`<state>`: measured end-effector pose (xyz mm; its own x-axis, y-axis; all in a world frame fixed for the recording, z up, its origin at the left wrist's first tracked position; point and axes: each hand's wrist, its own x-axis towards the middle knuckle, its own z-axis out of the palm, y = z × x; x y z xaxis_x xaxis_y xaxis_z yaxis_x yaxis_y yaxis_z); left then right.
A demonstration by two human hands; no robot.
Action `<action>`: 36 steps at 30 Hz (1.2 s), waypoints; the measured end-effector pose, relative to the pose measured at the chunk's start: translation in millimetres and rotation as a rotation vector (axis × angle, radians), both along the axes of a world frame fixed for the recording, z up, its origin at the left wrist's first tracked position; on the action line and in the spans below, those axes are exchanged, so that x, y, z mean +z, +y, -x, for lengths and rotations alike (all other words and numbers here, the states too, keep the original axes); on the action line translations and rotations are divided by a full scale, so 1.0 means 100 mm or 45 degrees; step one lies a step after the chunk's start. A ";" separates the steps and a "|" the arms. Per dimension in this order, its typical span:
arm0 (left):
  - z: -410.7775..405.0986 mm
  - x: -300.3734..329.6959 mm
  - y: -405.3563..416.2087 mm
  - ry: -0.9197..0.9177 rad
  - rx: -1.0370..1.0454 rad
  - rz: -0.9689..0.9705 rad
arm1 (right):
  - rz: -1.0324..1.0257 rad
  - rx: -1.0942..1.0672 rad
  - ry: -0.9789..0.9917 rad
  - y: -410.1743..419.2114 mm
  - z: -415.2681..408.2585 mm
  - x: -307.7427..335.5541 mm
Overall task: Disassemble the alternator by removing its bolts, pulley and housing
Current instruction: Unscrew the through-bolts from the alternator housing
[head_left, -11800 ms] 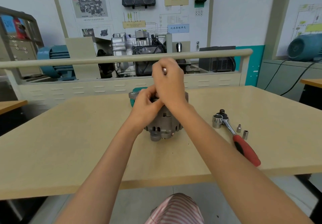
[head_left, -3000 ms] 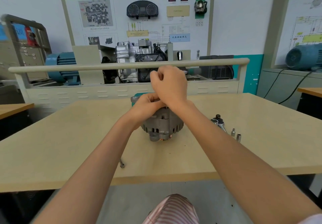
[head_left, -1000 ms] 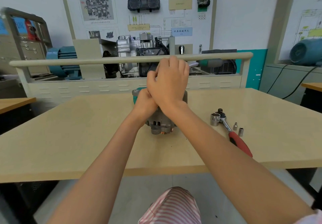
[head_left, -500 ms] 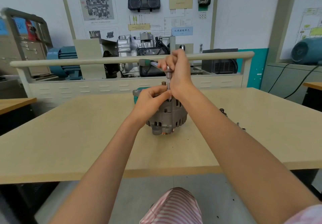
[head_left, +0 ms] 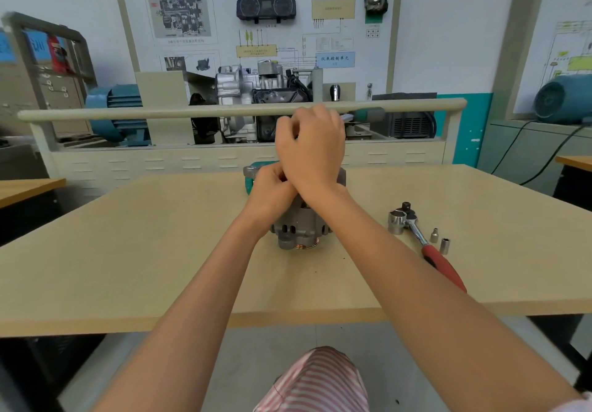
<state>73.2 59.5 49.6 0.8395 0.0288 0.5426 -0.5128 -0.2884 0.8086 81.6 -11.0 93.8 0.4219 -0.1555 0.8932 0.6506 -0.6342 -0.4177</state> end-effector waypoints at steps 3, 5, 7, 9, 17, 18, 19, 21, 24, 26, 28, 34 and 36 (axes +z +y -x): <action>-0.01 -0.01 -0.01 -0.059 -0.050 0.013 | -0.265 0.418 0.122 -0.04 -0.03 0.10; 0.00 0.00 -0.02 -0.086 -0.088 0.012 | -0.544 0.777 0.293 -0.11 -0.05 0.17; -0.01 -0.01 -0.02 -0.089 -0.107 0.021 | -0.781 1.127 0.425 -0.18 -0.09 0.22; -0.02 -0.02 -0.01 -0.087 -0.097 0.025 | -0.914 1.380 0.492 -0.23 -0.14 0.24; 0.00 0.01 -0.01 -0.068 -0.074 0.019 | -0.610 0.845 0.291 -0.09 -0.03 0.12; 0.01 0.01 -0.01 -0.063 -0.066 0.017 | -0.501 0.725 0.209 -0.08 -0.02 0.09; 0.01 0.01 -0.01 -0.053 -0.042 0.015 | -0.352 0.555 0.116 -0.07 -0.01 0.05; 0.00 0.01 -0.01 -0.023 0.003 0.013 | -0.024 0.055 0.008 -0.05 0.01 -0.02; -0.01 0.01 0.01 -0.012 0.015 0.011 | 0.202 -0.352 0.058 0.00 0.05 -0.10; 0.00 0.01 0.01 -0.015 0.007 0.006 | 0.113 -0.266 0.011 0.01 0.08 -0.08; 0.01 0.02 0.01 -0.017 0.006 -0.010 | 0.008 -0.061 -0.023 0.01 0.09 -0.01; 0.01 0.01 -0.03 -0.032 -0.048 0.016 | -0.568 0.836 0.432 -0.10 -0.07 0.24; -0.01 0.00 -0.03 -0.019 -0.039 0.054 | -0.708 1.094 0.518 -0.19 -0.14 0.25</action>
<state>74.5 56.4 49.7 0.8319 0.0265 0.5542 -0.5333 -0.2378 0.8118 96.0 -29.7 118.4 0.8288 -0.0068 0.5595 0.5343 0.3067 -0.7877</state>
